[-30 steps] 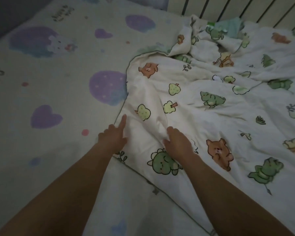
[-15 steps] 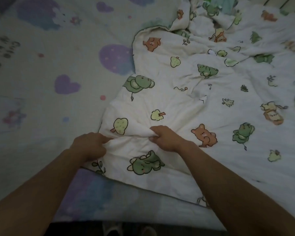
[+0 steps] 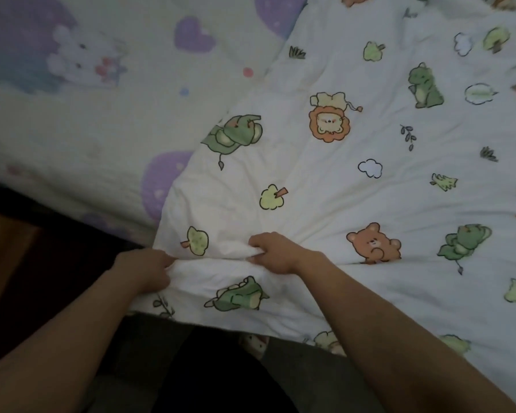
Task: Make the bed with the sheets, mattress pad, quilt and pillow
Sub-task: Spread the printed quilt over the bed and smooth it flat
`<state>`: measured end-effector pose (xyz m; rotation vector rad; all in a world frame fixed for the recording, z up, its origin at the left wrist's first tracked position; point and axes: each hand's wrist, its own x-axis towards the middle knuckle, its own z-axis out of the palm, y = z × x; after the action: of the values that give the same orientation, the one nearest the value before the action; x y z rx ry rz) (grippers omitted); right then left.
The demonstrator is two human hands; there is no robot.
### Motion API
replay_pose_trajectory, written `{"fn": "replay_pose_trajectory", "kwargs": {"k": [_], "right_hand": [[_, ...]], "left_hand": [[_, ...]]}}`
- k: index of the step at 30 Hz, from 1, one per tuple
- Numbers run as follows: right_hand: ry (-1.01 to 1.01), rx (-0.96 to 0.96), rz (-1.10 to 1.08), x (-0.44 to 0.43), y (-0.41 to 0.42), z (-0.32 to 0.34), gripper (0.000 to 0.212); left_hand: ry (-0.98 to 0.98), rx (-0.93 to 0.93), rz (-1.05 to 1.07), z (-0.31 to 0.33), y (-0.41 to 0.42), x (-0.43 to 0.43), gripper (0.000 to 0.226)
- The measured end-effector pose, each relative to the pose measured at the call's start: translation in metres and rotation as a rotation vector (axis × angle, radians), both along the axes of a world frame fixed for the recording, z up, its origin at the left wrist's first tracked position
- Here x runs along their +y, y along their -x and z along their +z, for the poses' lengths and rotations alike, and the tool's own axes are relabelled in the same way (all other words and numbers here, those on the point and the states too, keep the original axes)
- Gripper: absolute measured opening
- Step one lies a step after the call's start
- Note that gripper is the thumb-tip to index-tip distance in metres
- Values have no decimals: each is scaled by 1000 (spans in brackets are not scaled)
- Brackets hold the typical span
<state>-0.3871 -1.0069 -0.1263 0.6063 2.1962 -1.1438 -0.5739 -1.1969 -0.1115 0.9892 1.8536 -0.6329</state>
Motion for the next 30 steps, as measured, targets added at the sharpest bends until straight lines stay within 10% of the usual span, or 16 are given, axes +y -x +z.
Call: {"fn": "replay_pose_trajectory", "kwargs": {"k": [6,10,18,30], "right_hand": [[-27,-29,-24,13,5,1,29],[-91,9,-115,47,21,6,26],[-333,65,-234,118,101,18,17],[-806,-60,69,203,239,9,65]], "left_hand": [[-74,8,85,-19,9,-6,62],[-368,35,181,-13,28,38,22],[-769,125,399,-15,74,101,34],[-659,-12,444,-46,104,135,19]]}}
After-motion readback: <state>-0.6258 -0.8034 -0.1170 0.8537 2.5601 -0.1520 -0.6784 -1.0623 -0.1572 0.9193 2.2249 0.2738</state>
